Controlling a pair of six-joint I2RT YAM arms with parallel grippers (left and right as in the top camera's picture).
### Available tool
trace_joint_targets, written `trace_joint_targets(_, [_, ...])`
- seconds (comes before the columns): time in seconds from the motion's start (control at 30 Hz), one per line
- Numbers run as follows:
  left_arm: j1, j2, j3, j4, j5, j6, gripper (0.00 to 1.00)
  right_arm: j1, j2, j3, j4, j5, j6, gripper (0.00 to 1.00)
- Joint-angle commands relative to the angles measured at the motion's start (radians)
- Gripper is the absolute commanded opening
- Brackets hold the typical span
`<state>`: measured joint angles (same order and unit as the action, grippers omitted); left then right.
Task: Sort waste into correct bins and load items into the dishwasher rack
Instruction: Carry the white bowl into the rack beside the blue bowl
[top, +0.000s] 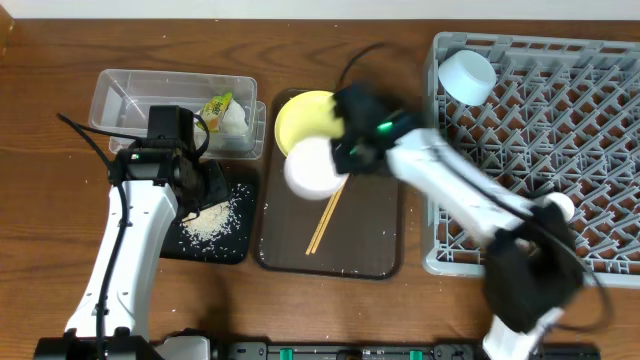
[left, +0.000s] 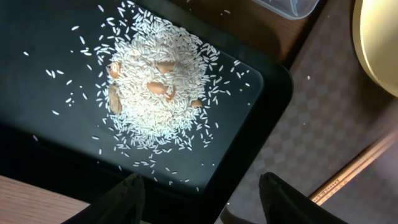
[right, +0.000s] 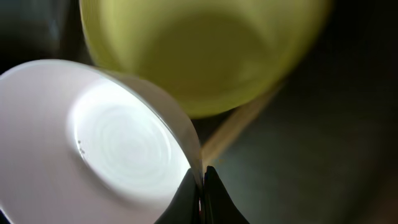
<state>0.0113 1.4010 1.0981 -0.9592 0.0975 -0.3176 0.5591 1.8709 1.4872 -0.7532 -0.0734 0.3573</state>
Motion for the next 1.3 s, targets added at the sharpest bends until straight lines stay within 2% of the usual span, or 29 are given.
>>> trace_joint_targets(0.0, [0.005,-0.003,0.001,-0.002,-0.016,-0.006,0.62,-0.093,-0.151,0.018,0.002,0.154,-0.103,0.01])
trace_joint_targets(0.2, [0.005,-0.003,0.001,-0.001,-0.016,-0.006,0.62,-0.256,-0.240,0.018,0.042,0.493,-0.222,0.01])
trace_joint_targets(0.37, [0.005,-0.003,0.001,-0.001,-0.016,-0.006,0.62,-0.380,-0.215,0.018,0.158,0.731,-0.439,0.01])
trace_joint_targets(0.5, [0.005,-0.003,0.001,-0.001,-0.016,-0.006,0.62,-0.451,-0.178,0.018,0.255,0.892,-0.514,0.01])
trace_joint_targets(0.73, [0.005,-0.003,0.001,-0.002,-0.016,-0.006,0.62,-0.523,-0.105,0.018,0.346,1.035,-0.541,0.01])
trace_joint_targets(0.97, [0.004,-0.003,0.001,-0.002,-0.016,-0.006,0.62,-0.563,0.013,0.018,0.374,1.351,-0.504,0.01])
trace_joint_targets(1.27, [0.004,-0.003,0.001,-0.005,-0.016,-0.006,0.62,-0.579,0.103,0.016,0.388,1.371,-0.500,0.01])
